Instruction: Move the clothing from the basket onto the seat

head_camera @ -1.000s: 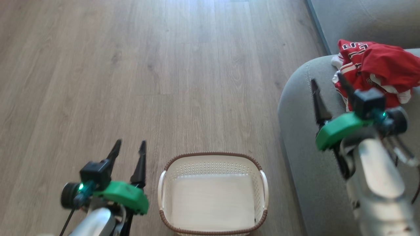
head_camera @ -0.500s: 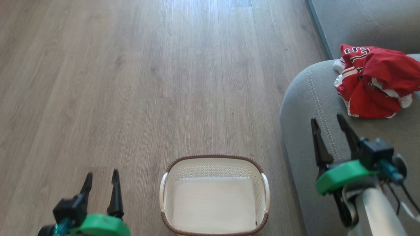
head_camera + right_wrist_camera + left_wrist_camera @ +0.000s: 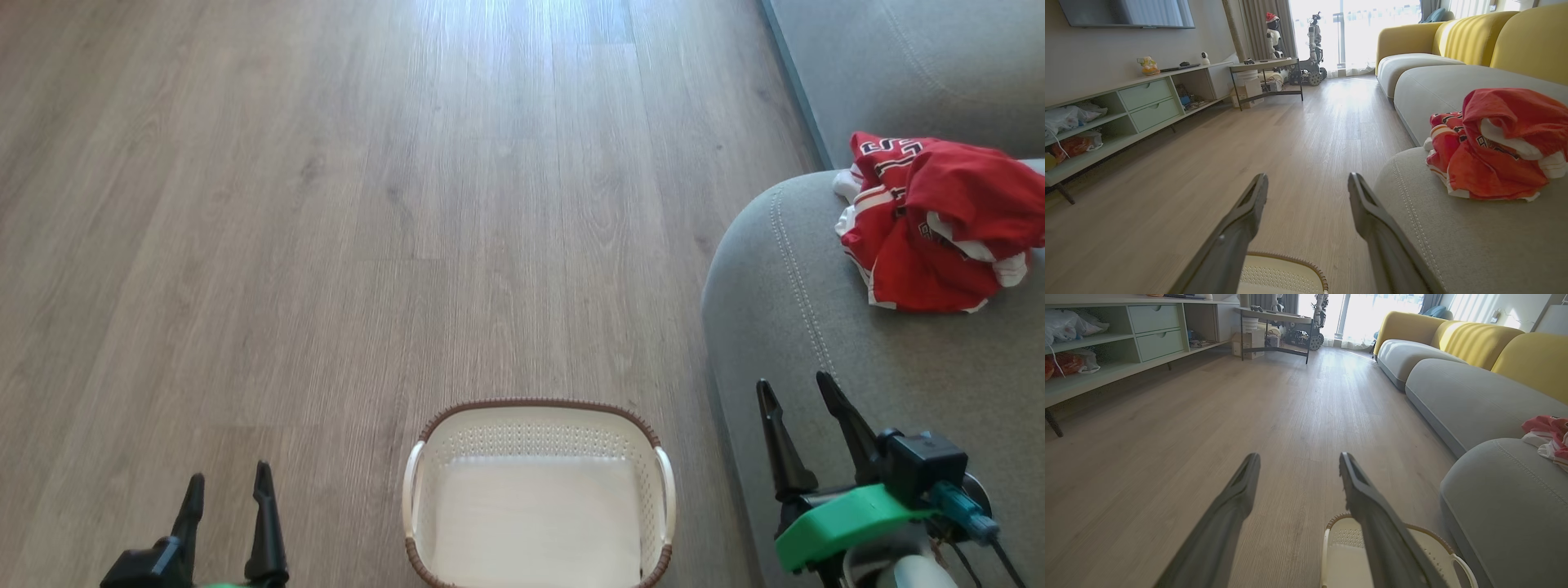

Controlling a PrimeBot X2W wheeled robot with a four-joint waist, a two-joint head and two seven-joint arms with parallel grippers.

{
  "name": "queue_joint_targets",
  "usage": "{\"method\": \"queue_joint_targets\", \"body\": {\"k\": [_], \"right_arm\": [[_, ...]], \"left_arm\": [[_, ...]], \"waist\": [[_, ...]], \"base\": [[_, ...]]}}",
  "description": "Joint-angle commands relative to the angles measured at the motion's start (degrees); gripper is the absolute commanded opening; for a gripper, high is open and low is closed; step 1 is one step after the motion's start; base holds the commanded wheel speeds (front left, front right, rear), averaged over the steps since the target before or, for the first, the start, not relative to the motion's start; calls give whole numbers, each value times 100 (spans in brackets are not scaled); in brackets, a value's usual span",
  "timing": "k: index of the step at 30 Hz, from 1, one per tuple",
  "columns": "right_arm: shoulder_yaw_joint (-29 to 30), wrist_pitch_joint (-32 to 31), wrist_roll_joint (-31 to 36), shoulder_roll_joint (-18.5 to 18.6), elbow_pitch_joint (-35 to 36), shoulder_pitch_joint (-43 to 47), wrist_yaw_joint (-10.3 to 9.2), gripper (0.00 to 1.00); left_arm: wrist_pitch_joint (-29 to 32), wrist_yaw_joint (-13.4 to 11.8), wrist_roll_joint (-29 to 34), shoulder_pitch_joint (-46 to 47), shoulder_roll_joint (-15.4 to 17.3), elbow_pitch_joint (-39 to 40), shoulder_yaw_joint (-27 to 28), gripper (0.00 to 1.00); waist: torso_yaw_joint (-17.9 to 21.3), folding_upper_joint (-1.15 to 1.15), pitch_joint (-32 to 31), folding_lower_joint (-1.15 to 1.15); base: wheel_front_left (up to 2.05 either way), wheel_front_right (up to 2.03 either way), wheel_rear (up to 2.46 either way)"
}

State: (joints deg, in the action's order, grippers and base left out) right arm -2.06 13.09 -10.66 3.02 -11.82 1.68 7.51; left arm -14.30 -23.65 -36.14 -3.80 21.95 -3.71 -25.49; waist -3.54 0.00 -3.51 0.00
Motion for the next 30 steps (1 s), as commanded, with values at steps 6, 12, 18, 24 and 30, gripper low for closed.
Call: {"method": "queue_joint_targets", "body": {"k": [6, 12, 18, 24, 30], "right_arm": [[-55, 37, -30, -13, 227, 1, -2, 100], [-85, 51, -59, -13, 184, 1, -2, 100], [-103, 56, -56, -14, 146, -15, -2, 100], [-110, 66, -59, -14, 92, -43, -2, 100], [-119, 72, -57, -14, 62, -74, -2, 100]], "left_arm": [[-69, 244, 18, 20, 19, 80, 468, 100], [-70, 479, 73, -100, -15, -41, 846, 100], [-70, 674, 179, -133, -83, -125, 1021, 100], [-70, 908, 369, -122, -138, -287, 1131, 100], [-70, 1090, 572, -93, -198, -385, 1150, 100]], "waist": [[-49, 0, -54, 0], [-55, 0, -63, 0], [-61, 0, -73, 0], [-67, 0, -89, 0], [-67, 0, -100, 0]], "base": [[0, 0, 0], [0, 0, 0], [0, 0, 0], [0, 0, 0], [0, 0, 0]]}}
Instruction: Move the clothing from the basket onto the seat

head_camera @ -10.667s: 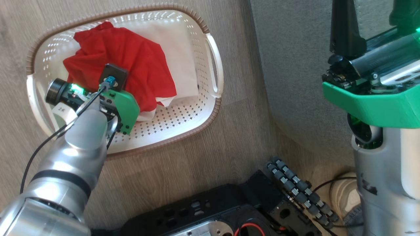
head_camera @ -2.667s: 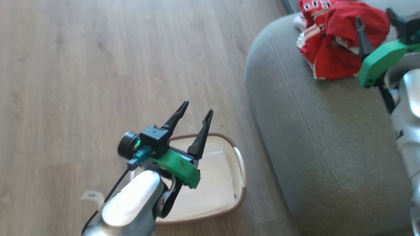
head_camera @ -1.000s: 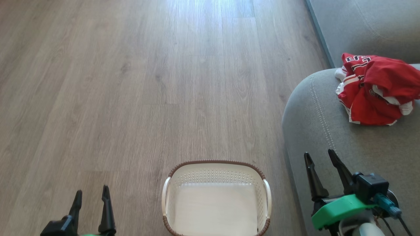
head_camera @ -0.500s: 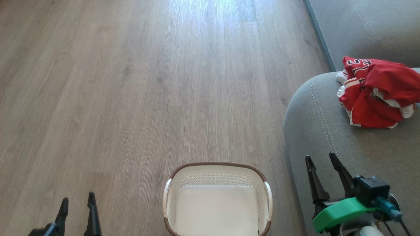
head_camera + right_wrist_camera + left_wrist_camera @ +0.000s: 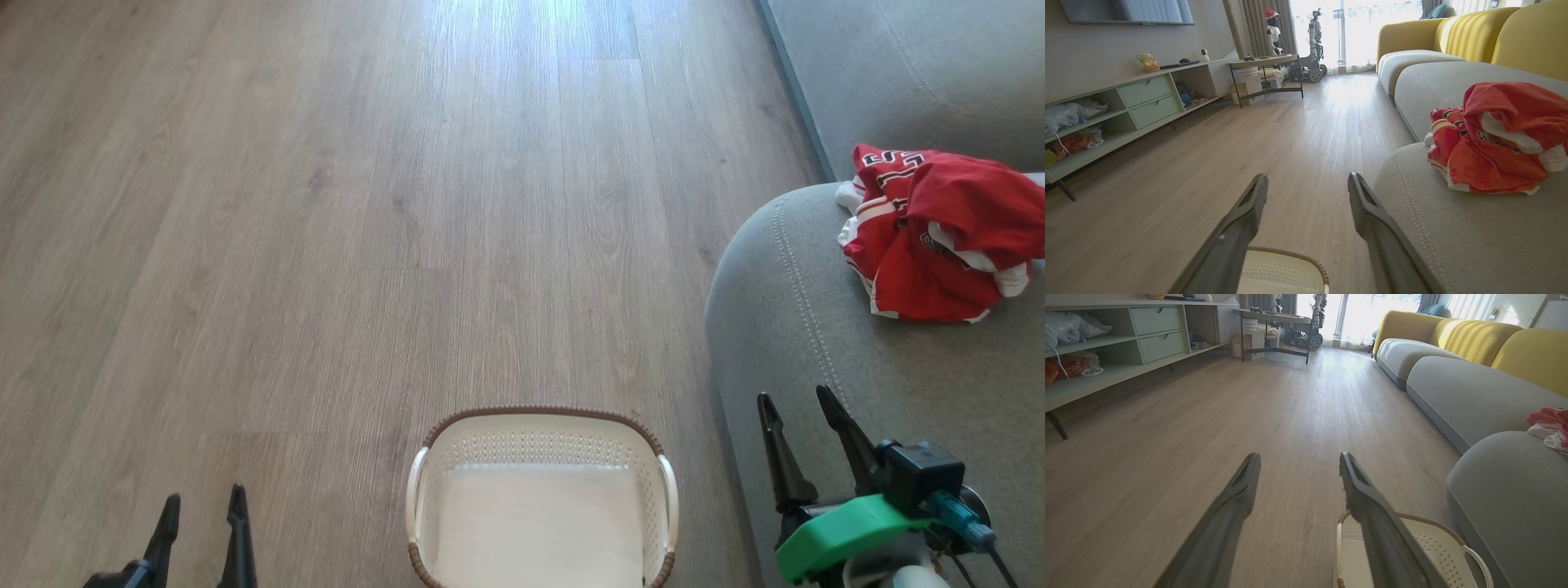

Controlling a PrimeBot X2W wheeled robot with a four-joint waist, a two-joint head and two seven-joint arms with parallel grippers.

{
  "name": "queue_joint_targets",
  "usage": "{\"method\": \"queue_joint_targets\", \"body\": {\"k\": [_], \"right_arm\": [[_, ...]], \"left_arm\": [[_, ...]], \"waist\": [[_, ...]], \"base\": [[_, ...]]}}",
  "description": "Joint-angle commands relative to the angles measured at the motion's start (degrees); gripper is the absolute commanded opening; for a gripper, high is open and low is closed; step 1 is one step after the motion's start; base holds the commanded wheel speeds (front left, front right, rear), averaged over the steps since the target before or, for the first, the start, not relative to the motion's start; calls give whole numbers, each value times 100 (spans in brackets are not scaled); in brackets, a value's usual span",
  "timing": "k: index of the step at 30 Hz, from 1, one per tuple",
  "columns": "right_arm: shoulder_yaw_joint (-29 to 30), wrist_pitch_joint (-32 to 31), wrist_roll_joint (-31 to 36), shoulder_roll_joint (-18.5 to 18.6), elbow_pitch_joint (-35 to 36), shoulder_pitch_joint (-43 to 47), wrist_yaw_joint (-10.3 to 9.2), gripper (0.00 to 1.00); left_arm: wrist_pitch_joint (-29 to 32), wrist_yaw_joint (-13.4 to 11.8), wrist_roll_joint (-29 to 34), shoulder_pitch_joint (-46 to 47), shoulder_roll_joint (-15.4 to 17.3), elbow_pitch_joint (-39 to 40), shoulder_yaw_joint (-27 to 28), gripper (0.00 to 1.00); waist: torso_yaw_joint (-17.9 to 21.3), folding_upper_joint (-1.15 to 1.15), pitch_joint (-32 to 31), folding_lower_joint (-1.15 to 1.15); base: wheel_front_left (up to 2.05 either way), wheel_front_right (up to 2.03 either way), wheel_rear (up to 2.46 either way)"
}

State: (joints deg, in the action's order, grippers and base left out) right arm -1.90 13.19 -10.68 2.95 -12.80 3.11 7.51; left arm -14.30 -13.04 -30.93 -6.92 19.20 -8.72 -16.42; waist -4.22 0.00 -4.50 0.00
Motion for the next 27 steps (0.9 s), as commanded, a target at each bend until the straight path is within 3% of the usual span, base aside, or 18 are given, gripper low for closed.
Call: {"method": "queue_joint_targets", "body": {"k": [1, 21, 22, 27], "right_arm": [[-137, 63, -56, -7, 158, -219, -2, 100], [-106, 94, -30, -7, 86, -295, -2, 100], [13, 13, 1, 0, -69, -13, 0, 0], [-26, -10, -6, 0, -511, 163, 1, 0]], "left_arm": [[-70, 54, 69, 223, 66, 95, 235, 100], [-70, 173, 266, 290, -40, -27, 202, 100], [0, 153, 201, 6, -97, -157, -14, 0], [12, 151, 207, -78, -293, -538, -133, 0]], "waist": [[1, 0, -3, 0], [-7, 0, 22, 0], [-7, 0, 23, 0], [-6, 0, 26, 0]], "base": [[0, 0, 0], [0, 0, 0], [0, 0, 0], [0, 0, 0]]}}
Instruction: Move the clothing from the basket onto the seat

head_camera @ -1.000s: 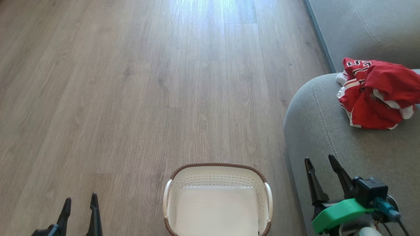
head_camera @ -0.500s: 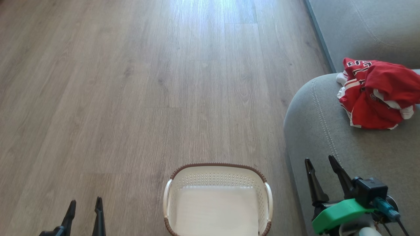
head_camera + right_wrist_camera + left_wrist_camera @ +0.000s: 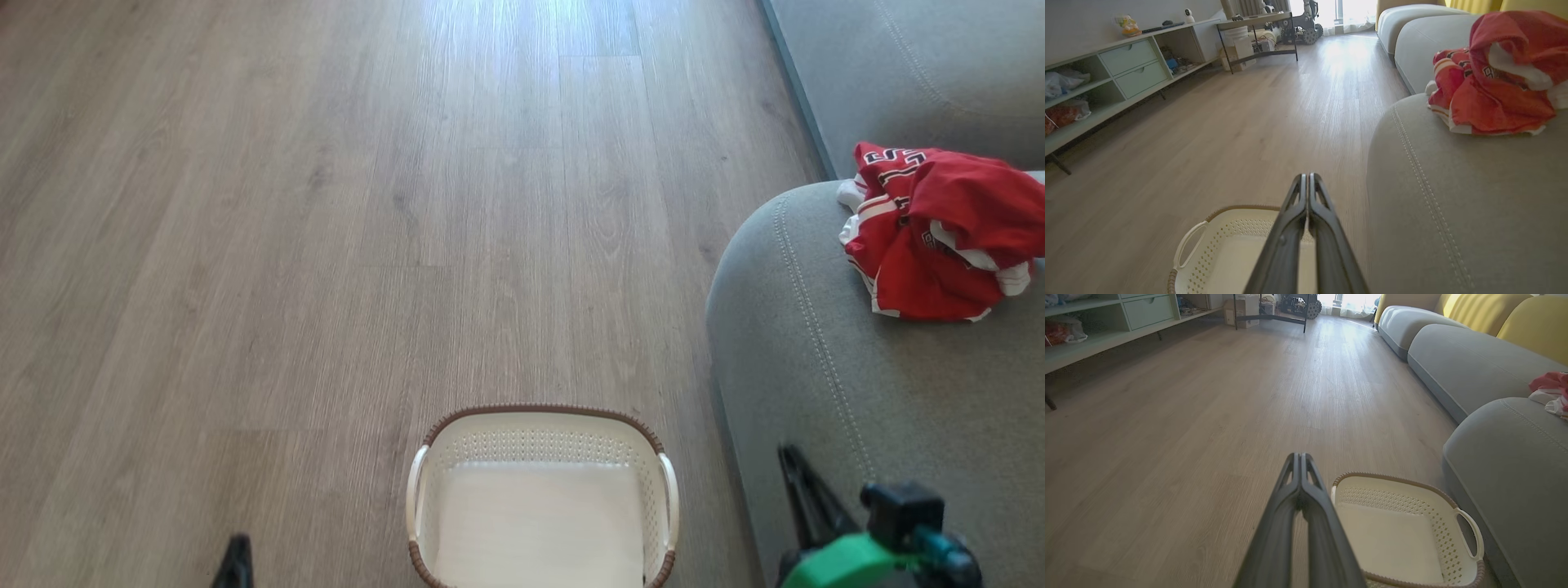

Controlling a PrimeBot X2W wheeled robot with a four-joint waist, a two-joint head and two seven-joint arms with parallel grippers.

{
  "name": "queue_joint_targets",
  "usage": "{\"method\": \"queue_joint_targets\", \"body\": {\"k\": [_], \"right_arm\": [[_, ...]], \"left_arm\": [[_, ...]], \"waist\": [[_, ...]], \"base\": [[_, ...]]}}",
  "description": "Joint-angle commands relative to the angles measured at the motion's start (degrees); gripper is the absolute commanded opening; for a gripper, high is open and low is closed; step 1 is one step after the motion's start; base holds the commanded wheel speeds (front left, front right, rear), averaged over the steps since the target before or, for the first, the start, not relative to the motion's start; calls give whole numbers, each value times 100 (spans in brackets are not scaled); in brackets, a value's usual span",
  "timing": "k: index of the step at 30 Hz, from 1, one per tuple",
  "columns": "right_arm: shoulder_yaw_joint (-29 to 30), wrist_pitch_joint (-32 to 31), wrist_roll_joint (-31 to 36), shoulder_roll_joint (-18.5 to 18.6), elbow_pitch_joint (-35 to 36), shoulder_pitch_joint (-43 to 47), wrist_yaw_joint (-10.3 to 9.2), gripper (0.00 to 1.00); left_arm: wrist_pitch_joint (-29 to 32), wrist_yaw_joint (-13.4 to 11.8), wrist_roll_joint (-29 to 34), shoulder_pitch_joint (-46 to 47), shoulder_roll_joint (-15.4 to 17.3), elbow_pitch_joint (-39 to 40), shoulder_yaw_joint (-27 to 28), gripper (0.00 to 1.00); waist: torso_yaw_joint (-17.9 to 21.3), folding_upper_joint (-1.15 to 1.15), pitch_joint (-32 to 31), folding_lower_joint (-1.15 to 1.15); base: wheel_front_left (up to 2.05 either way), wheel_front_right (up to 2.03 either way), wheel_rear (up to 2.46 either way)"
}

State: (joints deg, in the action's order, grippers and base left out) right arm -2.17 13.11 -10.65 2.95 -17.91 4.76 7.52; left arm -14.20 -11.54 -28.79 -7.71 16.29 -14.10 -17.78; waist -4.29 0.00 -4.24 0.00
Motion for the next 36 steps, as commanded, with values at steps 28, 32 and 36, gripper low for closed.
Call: {"method": "queue_joint_targets", "body": {"k": [28, 32, 36], "right_arm": [[194, -429, -1765, 0, 61, -270, -1, 0], [221, -491, -2027, 1, 70, -309, -1, 0], [247, -552, -2289, 2, 79, -349, -1, 0]], "left_arm": [[443, 305, -1380, 294, -287, 115, 525, 0], [508, 350, -1583, 337, -329, 132, 602, 0], [574, 395, -1786, 380, -371, 148, 680, 0]], "waist": [[94, 0, 88, 0], [107, 0, 101, 0], [121, 0, 114, 0]], "base": [[0, 0, 0], [0, 0, 0], [0, 0, 0]]}}
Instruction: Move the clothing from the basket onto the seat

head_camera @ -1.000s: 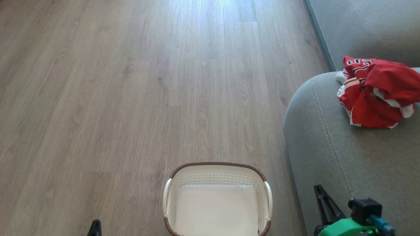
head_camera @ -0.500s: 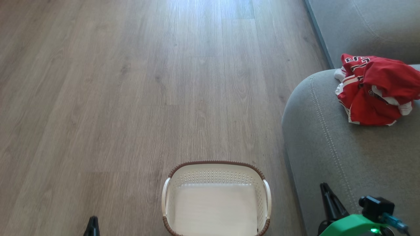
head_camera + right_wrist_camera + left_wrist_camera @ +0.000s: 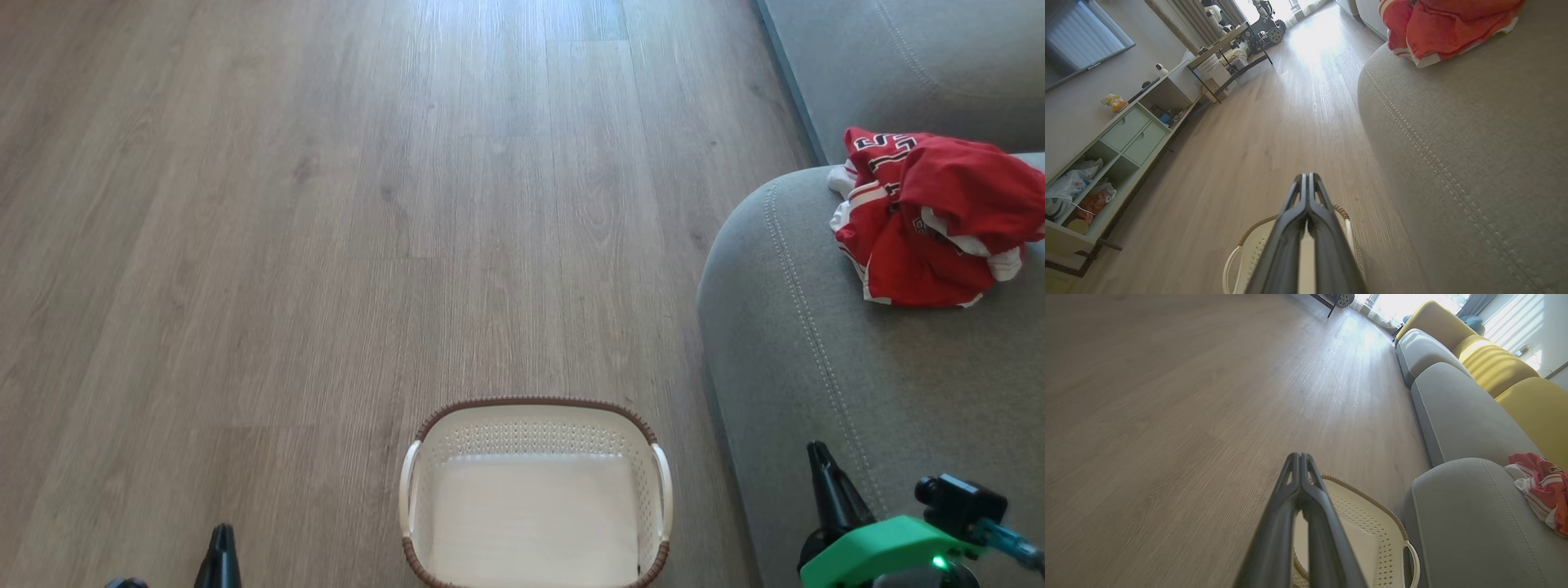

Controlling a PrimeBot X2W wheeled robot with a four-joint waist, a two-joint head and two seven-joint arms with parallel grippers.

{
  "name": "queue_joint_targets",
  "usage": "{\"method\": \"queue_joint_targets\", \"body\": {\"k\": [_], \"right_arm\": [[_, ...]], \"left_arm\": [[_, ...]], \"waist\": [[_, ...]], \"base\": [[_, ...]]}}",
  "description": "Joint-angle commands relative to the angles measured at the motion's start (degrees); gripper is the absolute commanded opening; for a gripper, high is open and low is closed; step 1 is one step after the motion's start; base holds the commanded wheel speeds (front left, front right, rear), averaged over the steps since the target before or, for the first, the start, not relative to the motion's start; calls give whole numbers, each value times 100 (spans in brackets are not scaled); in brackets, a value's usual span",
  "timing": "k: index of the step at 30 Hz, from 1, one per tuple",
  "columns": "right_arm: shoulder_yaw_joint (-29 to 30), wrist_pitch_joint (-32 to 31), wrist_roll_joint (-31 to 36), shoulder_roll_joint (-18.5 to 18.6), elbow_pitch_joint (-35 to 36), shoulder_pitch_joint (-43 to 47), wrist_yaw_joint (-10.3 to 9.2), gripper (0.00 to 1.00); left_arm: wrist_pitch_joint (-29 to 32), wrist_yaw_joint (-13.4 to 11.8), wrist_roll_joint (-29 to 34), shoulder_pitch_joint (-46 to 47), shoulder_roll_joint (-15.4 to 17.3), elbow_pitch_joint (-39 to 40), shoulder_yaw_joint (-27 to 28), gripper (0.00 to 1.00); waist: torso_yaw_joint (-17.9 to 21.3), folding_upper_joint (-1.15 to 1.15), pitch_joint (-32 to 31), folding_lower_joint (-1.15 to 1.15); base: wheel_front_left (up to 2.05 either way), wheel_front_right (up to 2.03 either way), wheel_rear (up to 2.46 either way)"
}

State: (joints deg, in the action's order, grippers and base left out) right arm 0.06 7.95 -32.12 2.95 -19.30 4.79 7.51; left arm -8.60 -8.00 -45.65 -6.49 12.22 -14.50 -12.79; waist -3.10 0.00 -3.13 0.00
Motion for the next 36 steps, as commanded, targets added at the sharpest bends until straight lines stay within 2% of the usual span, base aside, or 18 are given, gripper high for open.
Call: {"method": "queue_joint_targets", "body": {"k": [1, 36], "right_arm": [[31, -51, -208, 2, 220, -362, 0, 0], [239, -571, -2520, 32, 301, -705, -1, 0]], "left_arm": [[30, 53, -150, 269, 24, 192, 200, 0], [603, 447, -1926, 649, -348, 339, 880, 0]], "waist": [[6, 0, 6, 0], [127, 0, 120, 0]], "base": [[0, 0, 0], [0, 0, 0]]}}
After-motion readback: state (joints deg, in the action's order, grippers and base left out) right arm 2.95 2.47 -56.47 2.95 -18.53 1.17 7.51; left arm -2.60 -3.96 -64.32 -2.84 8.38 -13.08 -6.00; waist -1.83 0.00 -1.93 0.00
